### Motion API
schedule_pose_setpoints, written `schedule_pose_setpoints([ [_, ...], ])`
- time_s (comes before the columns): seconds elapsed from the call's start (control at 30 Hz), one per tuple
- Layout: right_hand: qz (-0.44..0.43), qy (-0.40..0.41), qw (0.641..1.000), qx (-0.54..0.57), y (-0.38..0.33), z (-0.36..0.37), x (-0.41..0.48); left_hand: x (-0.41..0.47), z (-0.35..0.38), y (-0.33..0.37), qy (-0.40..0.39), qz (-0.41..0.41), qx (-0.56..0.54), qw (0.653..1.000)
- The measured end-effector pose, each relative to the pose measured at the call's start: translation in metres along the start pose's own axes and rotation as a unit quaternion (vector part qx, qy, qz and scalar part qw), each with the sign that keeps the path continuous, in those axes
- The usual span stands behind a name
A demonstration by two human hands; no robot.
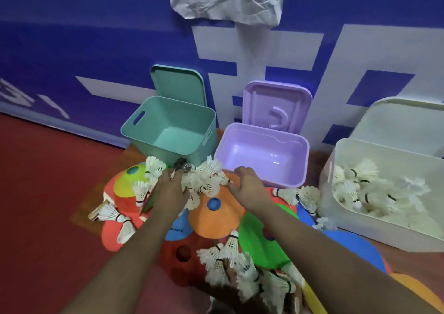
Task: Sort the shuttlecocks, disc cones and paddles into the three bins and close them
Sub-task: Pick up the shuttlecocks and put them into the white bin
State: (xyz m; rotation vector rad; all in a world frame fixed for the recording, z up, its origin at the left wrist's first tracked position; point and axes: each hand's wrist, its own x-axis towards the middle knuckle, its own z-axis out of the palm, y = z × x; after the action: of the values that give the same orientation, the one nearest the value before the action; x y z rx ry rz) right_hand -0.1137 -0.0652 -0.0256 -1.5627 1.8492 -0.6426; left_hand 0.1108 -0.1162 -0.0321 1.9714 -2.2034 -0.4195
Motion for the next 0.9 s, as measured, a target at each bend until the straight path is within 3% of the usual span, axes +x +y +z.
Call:
schedule_pose_setpoints([
  [0.33,0.09,-0.015,0.996,-0.015,-0.02,0.053,0.092,0.057,0.022,-0.024,-0.027,0.036,0.013,0.999],
  [0.53,0.096,0.017,0.995,-0.009,-0.011,0.065,0.088,0.071,0.033,-0.039,0.02,0.077,0.049,0.996],
  [0.9,0.042,0.135,0.986,0.085,-0.009,-0.012,0.009,0.048,0.003,0.003,0.117,0.122,-0.111,0.979],
])
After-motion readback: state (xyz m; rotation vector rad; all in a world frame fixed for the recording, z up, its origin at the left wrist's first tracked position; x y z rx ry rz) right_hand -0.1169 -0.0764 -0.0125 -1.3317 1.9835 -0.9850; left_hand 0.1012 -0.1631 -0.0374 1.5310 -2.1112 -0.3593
